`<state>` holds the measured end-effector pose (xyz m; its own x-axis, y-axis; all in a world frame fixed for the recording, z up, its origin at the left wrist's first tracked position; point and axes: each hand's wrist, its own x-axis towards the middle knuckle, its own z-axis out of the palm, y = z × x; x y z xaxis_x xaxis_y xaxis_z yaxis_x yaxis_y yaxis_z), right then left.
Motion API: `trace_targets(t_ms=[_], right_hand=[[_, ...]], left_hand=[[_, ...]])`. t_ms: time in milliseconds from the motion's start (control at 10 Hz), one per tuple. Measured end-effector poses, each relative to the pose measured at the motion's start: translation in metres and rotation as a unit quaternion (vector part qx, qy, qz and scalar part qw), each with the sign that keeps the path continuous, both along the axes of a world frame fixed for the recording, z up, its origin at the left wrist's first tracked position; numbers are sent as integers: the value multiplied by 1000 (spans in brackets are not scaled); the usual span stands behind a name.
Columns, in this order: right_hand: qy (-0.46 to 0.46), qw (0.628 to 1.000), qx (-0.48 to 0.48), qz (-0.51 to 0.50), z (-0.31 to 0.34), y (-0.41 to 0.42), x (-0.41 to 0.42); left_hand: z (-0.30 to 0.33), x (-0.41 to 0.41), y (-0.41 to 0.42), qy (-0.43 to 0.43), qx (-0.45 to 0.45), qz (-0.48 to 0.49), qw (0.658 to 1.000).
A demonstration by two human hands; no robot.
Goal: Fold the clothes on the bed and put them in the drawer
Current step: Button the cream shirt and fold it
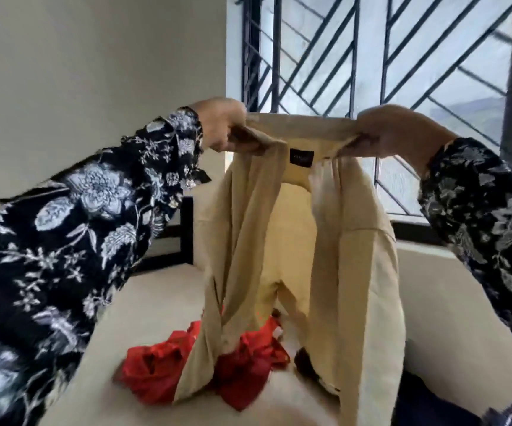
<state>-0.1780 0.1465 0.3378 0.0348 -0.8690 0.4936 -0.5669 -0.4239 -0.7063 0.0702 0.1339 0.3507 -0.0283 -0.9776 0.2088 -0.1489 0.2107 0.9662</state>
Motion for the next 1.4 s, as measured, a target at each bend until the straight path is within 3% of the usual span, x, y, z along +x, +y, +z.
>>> trace_targets(t_ms=[100, 200, 300, 400, 500, 600, 700, 800, 900, 1000, 1100, 1200, 1300, 1400], right_hand=[[-120, 991, -47, 24, 30, 2, 10], [-215, 969, -121, 22, 51, 27, 22], [-26, 975, -218, -46, 55, 46, 14], [75, 912, -322, -242, 61, 55, 11], [29, 871, -380, -309, 74, 71, 21], [18, 871, -352, -341, 84, 82, 27], [-2, 898, -342, -276, 85, 92, 35], [-26, 886, -394, -241, 89, 104, 33], [6, 875, -437, -206, 113, 122, 29], [-6, 898, -420, -131, 142, 140, 29], [17, 930, -349, -115, 154, 138, 33], [71, 955, -244, -150, 126, 105, 40], [49, 991, -90, -81, 47, 41, 48], [7, 999, 35, -11, -86, -22, 56]], left_hand=[[31, 6, 22, 38, -85, -15, 996], [55, 13, 27, -30, -142, -72, 987], [76, 21, 43, -192, -201, -65, 959], [86, 21, 52, -341, -342, 145, 864], [97, 18, 62, -312, -394, 233, 832], [103, 11, 75, -178, -297, 130, 929], [100, 0, 77, -100, -370, 153, 911], [102, 1, 89, -153, -510, 282, 798], [120, 18, 110, -203, -615, 298, 701], [143, 43, 128, -243, -627, 243, 699], [153, 64, 133, -256, -582, 189, 748], [126, 67, 109, -270, -500, 150, 809], [50, 67, 57, -373, -355, 118, 849], [-69, 75, -3, -459, -192, 47, 866]])
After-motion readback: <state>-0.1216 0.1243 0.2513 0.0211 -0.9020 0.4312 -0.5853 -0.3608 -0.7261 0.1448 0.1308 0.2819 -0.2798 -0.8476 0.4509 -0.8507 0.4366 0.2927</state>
